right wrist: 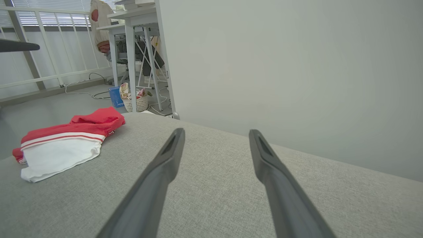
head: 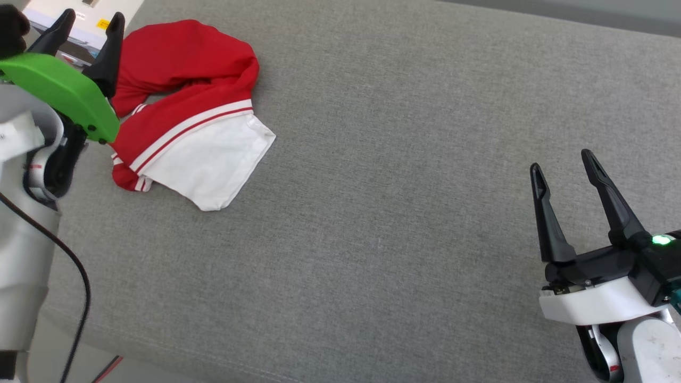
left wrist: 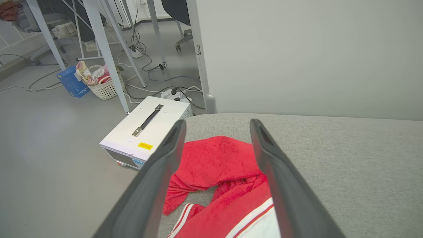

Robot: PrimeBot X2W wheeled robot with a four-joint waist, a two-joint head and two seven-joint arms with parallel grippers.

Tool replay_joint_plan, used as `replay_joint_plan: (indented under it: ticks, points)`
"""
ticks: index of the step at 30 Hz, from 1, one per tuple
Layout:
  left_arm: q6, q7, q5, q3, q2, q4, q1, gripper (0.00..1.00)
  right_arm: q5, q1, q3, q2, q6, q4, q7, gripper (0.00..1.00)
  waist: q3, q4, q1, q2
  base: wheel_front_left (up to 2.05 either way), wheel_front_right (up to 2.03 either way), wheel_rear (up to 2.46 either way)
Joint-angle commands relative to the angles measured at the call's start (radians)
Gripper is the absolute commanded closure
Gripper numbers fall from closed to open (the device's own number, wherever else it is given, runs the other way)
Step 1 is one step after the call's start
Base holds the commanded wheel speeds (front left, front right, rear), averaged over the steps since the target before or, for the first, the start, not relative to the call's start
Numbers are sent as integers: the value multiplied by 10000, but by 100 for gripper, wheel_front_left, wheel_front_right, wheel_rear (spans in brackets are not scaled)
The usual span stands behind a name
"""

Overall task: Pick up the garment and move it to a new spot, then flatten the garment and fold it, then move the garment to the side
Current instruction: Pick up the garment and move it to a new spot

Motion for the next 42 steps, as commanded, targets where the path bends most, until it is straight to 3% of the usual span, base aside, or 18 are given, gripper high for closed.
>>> replay_joint_plan:
  ticks: [1,6,12,18,29,30,31,36,42]
  points:
    - [-27,544,-511,-290,272,69,-366,0,-51,-199,7,-80,-7,-103,-74,0,436,-339,-1,0,0,0,0]
    - [-27,3088,-2171,-1306,1041,309,-1122,0,-100,-389,-10,-210,-7,-244,-74,0,913,-602,-1,0,0,0,0]
    - [-28,5170,-2922,-2502,1733,527,-1539,0,-125,-709,-152,-301,-7,-374,-74,0,1537,-965,-1,0,0,0,0]
    - [-28,6162,-3496,-3112,1715,1642,-1448,0,-109,-1042,-288,-370,-7,-475,-74,0,2068,-1304,-1,0,0,0,0]
    - [-28,6483,-3781,-4284,1307,2831,-879,0,-98,-1193,-341,-346,-7,-439,-74,0,2359,-1386,-1,0,0,0,0]
    - [-28,6448,-3822,-4348,1264,2865,-873,58,-102,-1200,-325,-350,-7,-424,-74,0,2344,-1366,-1,0,0,0,0]
    - [-28,6373,-3893,-4415,1215,2884,-875,100,-100,-1212,-309,-355,-7,-398,-74,0,2302,-1342,-1,0,0,0,0]
    - [-28,5528,-4035,-4649,1428,2526,-1009,100,-59,-1192,-339,-298,-7,-303,-74,0,1813,-1271,-1,0,0,0,0]
    - [-28,4462,-4436,-4981,2207,1019,-956,100,16,-797,-535,5,-7,-177,-74,0,783,-1201,-1,0,0,0,0]
